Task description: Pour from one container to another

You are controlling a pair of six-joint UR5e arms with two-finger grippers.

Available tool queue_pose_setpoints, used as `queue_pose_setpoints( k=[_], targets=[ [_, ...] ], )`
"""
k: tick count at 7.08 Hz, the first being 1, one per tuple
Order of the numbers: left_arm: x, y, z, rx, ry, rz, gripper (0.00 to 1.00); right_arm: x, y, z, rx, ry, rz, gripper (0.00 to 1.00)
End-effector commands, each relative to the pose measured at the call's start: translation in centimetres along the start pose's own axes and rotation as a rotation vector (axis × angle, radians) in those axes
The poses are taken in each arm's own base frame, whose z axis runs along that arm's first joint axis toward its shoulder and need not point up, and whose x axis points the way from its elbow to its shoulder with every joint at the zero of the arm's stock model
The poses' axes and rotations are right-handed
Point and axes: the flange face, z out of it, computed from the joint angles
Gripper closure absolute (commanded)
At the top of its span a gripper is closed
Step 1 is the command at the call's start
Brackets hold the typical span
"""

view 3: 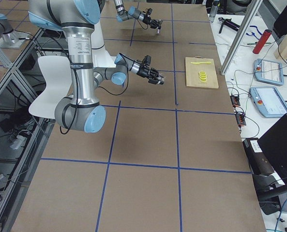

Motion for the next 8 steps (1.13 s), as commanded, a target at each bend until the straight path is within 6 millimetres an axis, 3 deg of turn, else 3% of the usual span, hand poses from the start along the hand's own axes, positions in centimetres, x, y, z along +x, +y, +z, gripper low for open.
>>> queue_pose_setpoints(
  k=[1,2,4,5,6,8],
  targets=[
    [-0.05,0.42,0.08,-0.026,0.010,0.003,0.91,-0.03,-0.03,-0.03,0.000,-0.001,0.001,1.00],
    [0.11,0.40,0.10,-0.029,0.014,0.001,0.86,-0.12,-0.20,-0.13,0.001,-0.003,0.005,1.00],
    [0.53,0.37,0.03,-0.048,0.035,-0.007,0.34,-0.14,-0.34,-0.21,0.003,-0.005,0.007,1.00],
    [0.59,0.33,0.01,-0.049,0.037,-0.008,0.29,-0.14,-0.35,-0.21,0.003,-0.005,0.007,1.00],
    [0.82,0.40,-0.03,-0.065,0.051,-0.013,0.01,-0.14,-0.35,-0.21,0.003,-0.005,0.007,1.00],
    [0.72,0.26,-0.11,-0.063,0.051,-0.013,0.00,-0.14,-0.35,-0.21,0.003,-0.005,0.007,1.00]
  ],
)
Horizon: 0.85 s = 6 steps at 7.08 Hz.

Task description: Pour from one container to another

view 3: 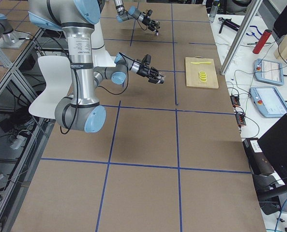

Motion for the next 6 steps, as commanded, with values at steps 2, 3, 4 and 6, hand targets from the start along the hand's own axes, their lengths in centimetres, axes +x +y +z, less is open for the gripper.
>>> queue_pose_setpoints(
  k=[2,3,4,6],
  targets=[
    [-0.1,-0.2,-0.2,0.000,0.004,-0.003,0.00,-0.1,0.0,0.0,0.000,-0.001,0.001,1.00],
    [-0.4,-0.4,-0.6,0.002,0.004,-0.006,0.00,-0.1,0.0,0.0,0.000,-0.001,0.001,1.00],
    [0.1,-0.8,-0.7,0.006,0.013,-0.018,0.00,-0.3,0.1,-0.1,-0.001,-0.004,0.001,1.00],
    [-2.9,-1.3,-3.5,-0.034,0.022,-0.011,0.00,-0.8,-0.1,-0.2,0.001,-0.010,0.010,1.00]
  ],
)
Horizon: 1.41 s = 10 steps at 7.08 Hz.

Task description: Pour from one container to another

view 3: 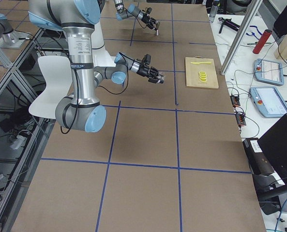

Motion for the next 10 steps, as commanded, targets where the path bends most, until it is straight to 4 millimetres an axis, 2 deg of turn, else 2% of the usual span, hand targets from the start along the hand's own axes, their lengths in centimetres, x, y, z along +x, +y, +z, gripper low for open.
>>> queue_pose_setpoints(
  k=[1,3,5,6,8,9,10],
  targets=[
    [-1.1,0.3,-1.7,-0.085,0.053,-0.002,0.01,-0.4,-0.2,-0.1,0.000,-0.005,0.006,1.00],
    [0.7,0.2,-2.3,-0.145,0.130,-0.020,0.01,-0.5,-0.4,-0.2,0.001,-0.008,0.011,1.00],
    [-1.6,-1.4,-5.9,-0.195,0.146,0.003,0.01,-0.5,-0.4,-0.2,0.001,-0.008,0.010,1.00],
    [-2.0,-2.1,-7.2,-0.229,0.165,0.008,0.01,-0.5,-0.4,-0.2,0.001,-0.008,0.011,1.00],
    [-6.0,-2.0,-10.0,-0.301,0.142,0.134,0.01,-0.5,0.0,-0.1,-0.002,-0.006,0.006,1.00],
    [-6.6,-1.9,-10.5,-0.333,0.150,0.157,0.01,-0.7,0.9,0.0,-0.008,-0.004,0.028,1.00],
    [-8.1,-1.1,-10.7,-0.395,0.145,0.167,0.01,-1.3,2.7,0.5,-0.017,0.002,0.049,1.00]
  ],
)
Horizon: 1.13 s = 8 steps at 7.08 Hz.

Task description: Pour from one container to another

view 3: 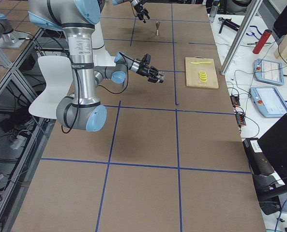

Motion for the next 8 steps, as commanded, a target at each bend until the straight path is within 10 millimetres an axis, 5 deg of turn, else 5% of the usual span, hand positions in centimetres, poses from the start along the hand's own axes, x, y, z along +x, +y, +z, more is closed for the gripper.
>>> queue_pose_setpoints(
  k=[1,2,4,6,8],
  targets=[
    [-4.5,0.3,-0.7,-0.068,-0.047,0.046,0.01,-1.4,3.4,1.2,-0.006,0.015,0.048,1.00],
    [-8.7,-1.4,-1.7,-0.069,-0.103,0.130,0.00,-1.2,5.0,2.1,0.016,0.037,0.060,1.00],
    [-13.4,-5.7,-1.3,-0.151,-0.144,0.044,0.00,-0.5,7.2,2.7,0.070,0.059,0.062,1.00],
    [-15.6,-7.8,-1.2,-0.200,-0.166,0.067,0.00,1.0,9.6,3.8,0.088,0.041,0.133,1.00],
    [-17.0,-9.1,-1.4,-0.268,-0.155,-0.009,0.00,6.5,13.7,5.7,0.108,-0.010,0.111,1.00]
  ],
)
